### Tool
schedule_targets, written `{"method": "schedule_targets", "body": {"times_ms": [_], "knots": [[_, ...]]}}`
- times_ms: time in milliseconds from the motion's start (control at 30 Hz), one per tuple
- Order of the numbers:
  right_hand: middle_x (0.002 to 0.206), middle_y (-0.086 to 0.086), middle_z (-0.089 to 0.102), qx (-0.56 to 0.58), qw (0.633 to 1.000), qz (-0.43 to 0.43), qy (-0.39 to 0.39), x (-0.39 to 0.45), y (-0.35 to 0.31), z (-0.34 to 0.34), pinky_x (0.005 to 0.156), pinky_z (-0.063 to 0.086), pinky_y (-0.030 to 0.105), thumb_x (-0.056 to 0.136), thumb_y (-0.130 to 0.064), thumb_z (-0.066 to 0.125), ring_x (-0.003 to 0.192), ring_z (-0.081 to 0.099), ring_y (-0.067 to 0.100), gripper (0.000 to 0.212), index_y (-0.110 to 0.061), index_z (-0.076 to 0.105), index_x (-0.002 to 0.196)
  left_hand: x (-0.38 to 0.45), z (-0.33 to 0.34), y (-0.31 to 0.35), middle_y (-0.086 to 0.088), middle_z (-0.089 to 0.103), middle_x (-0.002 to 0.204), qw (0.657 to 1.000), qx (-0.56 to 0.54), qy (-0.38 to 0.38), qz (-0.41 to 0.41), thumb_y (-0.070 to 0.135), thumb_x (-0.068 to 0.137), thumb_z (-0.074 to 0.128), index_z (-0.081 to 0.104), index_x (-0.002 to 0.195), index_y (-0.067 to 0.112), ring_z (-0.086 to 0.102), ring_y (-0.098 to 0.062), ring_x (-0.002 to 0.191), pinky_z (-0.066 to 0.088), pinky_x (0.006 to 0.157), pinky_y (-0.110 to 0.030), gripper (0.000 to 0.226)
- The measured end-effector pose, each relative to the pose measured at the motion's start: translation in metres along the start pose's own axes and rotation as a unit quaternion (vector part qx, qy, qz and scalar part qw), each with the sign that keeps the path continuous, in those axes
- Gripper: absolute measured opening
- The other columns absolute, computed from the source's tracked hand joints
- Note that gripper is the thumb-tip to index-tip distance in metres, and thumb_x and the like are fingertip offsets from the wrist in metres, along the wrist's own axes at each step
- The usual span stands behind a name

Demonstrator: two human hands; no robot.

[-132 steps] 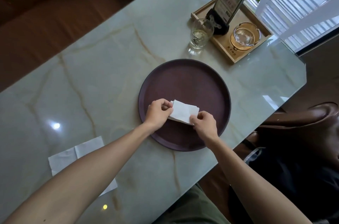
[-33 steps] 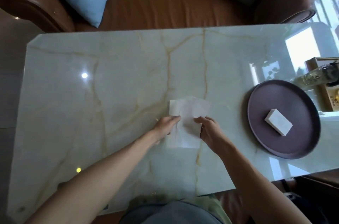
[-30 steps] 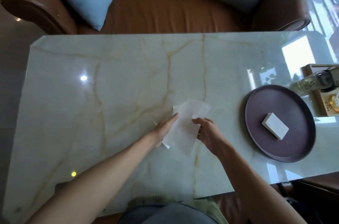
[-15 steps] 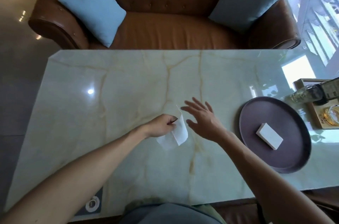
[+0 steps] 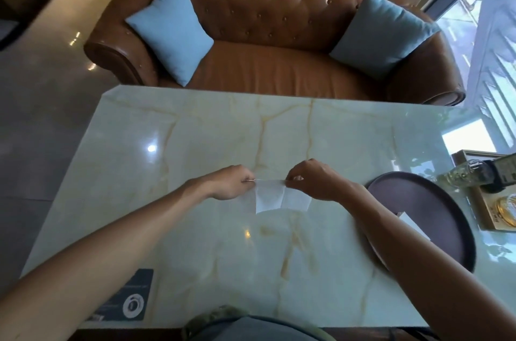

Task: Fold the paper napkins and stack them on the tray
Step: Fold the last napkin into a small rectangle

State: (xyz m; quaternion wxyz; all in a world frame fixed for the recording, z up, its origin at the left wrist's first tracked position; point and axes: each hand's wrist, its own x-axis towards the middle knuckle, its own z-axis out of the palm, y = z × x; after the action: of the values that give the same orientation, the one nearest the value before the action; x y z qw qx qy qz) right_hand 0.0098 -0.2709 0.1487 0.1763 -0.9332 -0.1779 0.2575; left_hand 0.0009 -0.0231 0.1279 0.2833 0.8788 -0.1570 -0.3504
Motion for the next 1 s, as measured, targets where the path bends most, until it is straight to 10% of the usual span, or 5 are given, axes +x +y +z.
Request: {"method": "schedule_targets", "body": {"times_ms": [300, 400, 500, 767, 1000], "knots": [[0.088, -0.004, 0.075, 0.007, 1.0, 0.021, 0.018, -0.012, 0.026, -0.014, 0.081, 0.057, 0.037, 0.095, -0.023, 0.062, 0.089, 0.071, 0.022, 0.016, -0.021, 0.078, 0.093, -0.01, 0.002, -0.016, 0.006, 0.038, 0.063, 0.996, -0.084, 0.001, -0.025, 0.028, 0.104, 0.05, 0.049, 0.066, 0.019, 0.034, -0.014, 0.057, 0.026, 0.057, -0.031, 0.039], [0.086, -0.006, 0.073, 0.014, 0.999, -0.007, 0.032, -0.015, 0.02, -0.011, 0.079, 0.058, 0.041, 0.092, -0.023, 0.059, 0.086, 0.07, 0.024, 0.013, -0.024, 0.072, 0.09, -0.011, 0.008, -0.012, 0.012, 0.071, 0.084, 0.986, -0.167, -0.022, -0.018, 0.029, 0.096, 0.063, 0.071, 0.096, 0.02, 0.066, -0.008, 0.074, 0.049, 0.07, -0.027, 0.011], [0.089, -0.008, 0.072, -0.002, 0.999, -0.034, 0.03, -0.02, 0.006, -0.013, 0.078, 0.055, 0.036, 0.091, -0.025, 0.058, 0.088, 0.069, 0.021, 0.011, -0.025, 0.069, 0.088, -0.003, 0.02, -0.005, 0.006, 0.078, 0.108, 0.967, -0.253, -0.014, -0.034, 0.039, 0.088, 0.072, 0.069, 0.119, 0.029, 0.075, -0.013, 0.098, 0.057, 0.087, -0.031, 0.033], [0.077, -0.012, 0.068, 0.07, 0.995, -0.059, 0.042, -0.032, 0.001, -0.009, 0.073, 0.053, 0.031, 0.094, -0.046, 0.057, 0.073, 0.062, 0.006, 0.026, -0.029, 0.067, 0.077, 0.019, 0.048, 0.03, -0.001, 0.076, 0.096, 0.948, -0.318, 0.023, 0.012, 0.035, 0.102, 0.056, 0.072, 0.105, 0.013, 0.07, -0.01, 0.083, 0.055, 0.074, -0.03, 0.028], [0.128, -0.01, 0.063, 0.232, 0.966, 0.058, 0.097, -0.031, 0.032, -0.004, 0.096, 0.04, 0.021, 0.094, -0.035, 0.071, 0.117, 0.057, 0.005, 0.045, -0.02, 0.061, 0.135, 0.016, 0.039, 0.039, -0.002, 0.074, 0.11, 0.886, -0.463, -0.016, 0.008, 0.03, 0.097, 0.048, 0.07, 0.123, 0.021, 0.067, -0.02, 0.101, 0.05, 0.089, -0.037, 0.035]]}}
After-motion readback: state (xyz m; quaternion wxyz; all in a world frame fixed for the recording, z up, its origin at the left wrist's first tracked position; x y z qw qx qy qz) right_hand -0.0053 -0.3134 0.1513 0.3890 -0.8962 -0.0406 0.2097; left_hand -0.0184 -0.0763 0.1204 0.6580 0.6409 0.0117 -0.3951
